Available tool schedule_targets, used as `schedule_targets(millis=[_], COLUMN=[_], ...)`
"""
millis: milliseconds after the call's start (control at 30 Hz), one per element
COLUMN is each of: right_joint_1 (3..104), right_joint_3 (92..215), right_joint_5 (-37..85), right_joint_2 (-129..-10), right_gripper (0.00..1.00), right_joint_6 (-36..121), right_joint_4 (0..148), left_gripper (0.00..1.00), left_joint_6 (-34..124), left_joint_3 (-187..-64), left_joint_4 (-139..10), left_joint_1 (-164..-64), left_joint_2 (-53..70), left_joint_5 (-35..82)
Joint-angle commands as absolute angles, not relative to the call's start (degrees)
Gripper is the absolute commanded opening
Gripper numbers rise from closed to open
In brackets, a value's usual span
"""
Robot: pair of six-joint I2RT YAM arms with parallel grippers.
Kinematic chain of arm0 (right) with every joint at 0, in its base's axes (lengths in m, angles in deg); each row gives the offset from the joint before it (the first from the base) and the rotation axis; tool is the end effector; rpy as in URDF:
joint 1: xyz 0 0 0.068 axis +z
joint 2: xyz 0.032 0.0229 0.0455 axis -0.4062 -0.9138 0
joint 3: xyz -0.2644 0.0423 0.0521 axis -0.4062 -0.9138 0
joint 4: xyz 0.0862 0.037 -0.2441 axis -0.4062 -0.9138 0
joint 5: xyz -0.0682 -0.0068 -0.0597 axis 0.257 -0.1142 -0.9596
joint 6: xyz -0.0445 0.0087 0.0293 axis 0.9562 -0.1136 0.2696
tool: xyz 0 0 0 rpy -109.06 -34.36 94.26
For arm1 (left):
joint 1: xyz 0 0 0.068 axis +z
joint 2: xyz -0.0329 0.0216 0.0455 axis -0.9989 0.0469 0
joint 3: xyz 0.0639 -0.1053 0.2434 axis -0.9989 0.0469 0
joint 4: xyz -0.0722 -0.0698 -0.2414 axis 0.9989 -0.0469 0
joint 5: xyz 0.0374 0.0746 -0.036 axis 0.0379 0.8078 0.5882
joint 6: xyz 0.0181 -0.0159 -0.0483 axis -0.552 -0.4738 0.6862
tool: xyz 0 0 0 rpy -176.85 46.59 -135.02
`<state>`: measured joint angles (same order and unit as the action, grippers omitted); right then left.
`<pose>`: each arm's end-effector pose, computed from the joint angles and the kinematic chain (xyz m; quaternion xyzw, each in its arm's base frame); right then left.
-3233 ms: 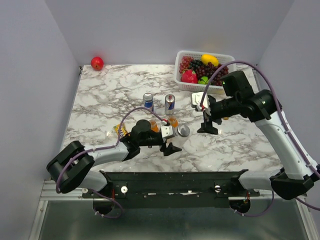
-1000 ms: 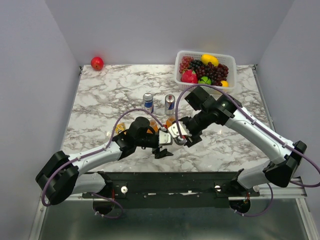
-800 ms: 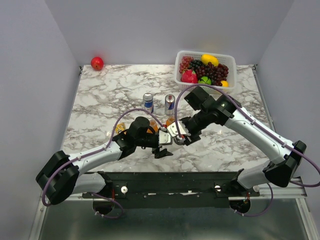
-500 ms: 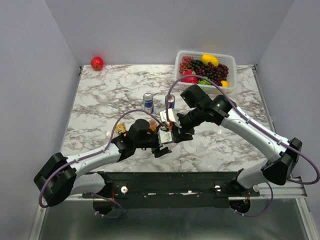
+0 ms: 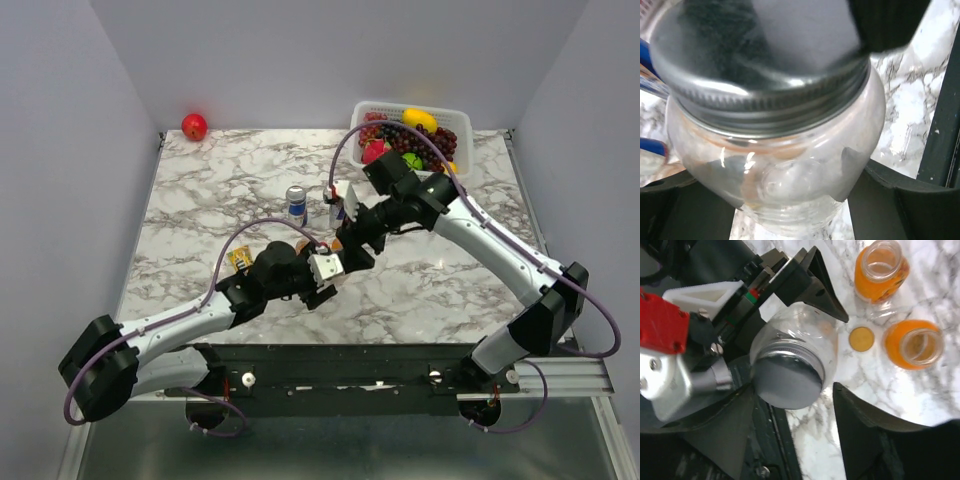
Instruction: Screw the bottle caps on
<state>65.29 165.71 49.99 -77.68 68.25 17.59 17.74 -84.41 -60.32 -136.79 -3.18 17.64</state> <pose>0.2247 0.2239 0.3448 -0.5304 0.7567 0.3227 0.2048 0.1490 -0.1877 0.2189 0.5077 0.6782 -0.2543 0.4666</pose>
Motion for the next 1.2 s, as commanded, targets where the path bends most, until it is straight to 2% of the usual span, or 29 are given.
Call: schedule_targets(millis=[0,67,233,367,567,1033,1167], right_joint_1=[61.94,61.23,61.32,62.98,65.97,69.84,70.11], right_joint_3=[177.47,179.08,167.44,161.79,161.5,163.62,164.67], right_joint_5=[49.57,52.29,60.47,62.42,61.71,64.79,64.96], right_joint_2=[-76.08,-73.9,-66.07,-63.16,-65.52,-69.57,-70.8], right_gripper=[0.78,0.89,0.93,0.92,0.89,0.85,0.79], right_joint_6=[79.56,87.19,104.78,117.18,119.14,127.66,126.79], right_joint_4=[7.51,5.29,7.74,10.46,14.6,3.97,3.7], left_gripper=[0.0,0.0,0.0,0.0,0.0,0.0,0.0], left_joint_6=[16.36,14.08,9.51,4.59,-0.43,-0.61,-0.34], left_joint_3=[-85.03,-85.28,-86.86,-90.37,-92.23,-93.55,-93.81], left_joint_4=[-59.33,-61.71,-66.55,-71.73,-75.26,-74.56,-74.03], left_joint_1=[-136.01,-135.3,-133.45,-133.28,-133.19,-133.1,-133.1], left_joint_2=[-7.55,-7.47,-6.42,-4.83,-3.43,-1.67,-1.4], left_joint_5=[11.31,7.7,-4.32,-8.74,-10.85,-10.94,-11.03])
